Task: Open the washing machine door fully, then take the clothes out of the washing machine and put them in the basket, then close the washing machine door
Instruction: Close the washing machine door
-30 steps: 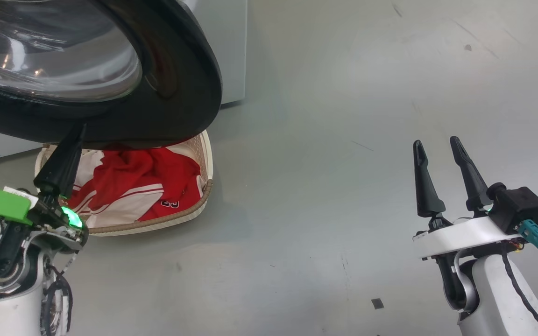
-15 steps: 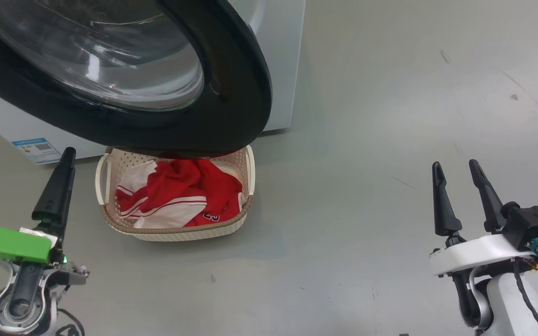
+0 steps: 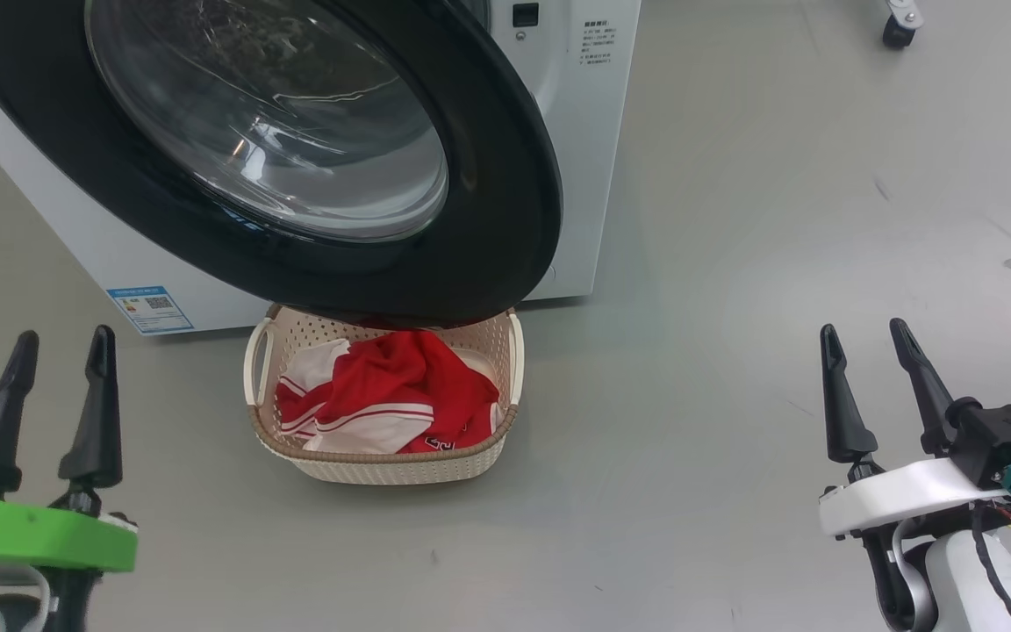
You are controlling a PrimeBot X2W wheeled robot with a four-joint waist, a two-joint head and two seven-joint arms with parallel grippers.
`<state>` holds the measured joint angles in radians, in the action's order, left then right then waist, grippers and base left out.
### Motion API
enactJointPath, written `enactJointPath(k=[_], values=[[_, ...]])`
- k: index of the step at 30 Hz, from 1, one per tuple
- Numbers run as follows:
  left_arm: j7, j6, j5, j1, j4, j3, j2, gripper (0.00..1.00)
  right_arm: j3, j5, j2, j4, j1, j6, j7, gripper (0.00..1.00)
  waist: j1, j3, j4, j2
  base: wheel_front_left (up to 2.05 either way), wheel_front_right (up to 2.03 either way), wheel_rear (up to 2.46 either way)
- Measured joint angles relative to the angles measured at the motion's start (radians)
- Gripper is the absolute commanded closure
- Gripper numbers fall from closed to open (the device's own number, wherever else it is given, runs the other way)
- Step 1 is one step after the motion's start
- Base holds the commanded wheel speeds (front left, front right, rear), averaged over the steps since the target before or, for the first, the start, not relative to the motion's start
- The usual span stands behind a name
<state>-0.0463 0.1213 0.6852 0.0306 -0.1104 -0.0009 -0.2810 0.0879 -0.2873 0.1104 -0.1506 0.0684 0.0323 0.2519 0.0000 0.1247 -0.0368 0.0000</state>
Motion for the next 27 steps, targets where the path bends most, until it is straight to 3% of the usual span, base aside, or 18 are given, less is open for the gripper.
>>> enactJointPath(k=[3,8,21,27], values=[[-0.051,-0.002,-0.092,-0.034,0.021,-0.013,0.013,0.0,0.002,0.008,0.003,0.0,-0.004,0.0,0.0,0.0,0.0,-0.015,0.005,0.0,0.0,0.0,0.0],[-0.109,-0.068,-0.192,-0.084,0.048,-0.046,0.033,0.0,0.007,0.008,0.002,-0.002,-0.032,0.0,0.0,0.0,0.0,-0.043,0.01,0.0,0.0,0.0,0.0],[-0.153,-0.177,-0.286,-0.177,0.115,-0.11,0.096,0.0,0.022,0.018,-0.002,-0.014,-0.108,-0.009,0.0,0.0,0.0,-0.104,0.017,0.0,0.0,0.0,0.0],[-0.163,-0.188,-0.29,-0.182,0.127,-0.123,0.121,0.0,0.031,0.018,-0.002,-0.014,-0.123,-0.01,0.0,0.0,0.0,-0.113,0.018,0.0,0.0,0.0,0.0]])
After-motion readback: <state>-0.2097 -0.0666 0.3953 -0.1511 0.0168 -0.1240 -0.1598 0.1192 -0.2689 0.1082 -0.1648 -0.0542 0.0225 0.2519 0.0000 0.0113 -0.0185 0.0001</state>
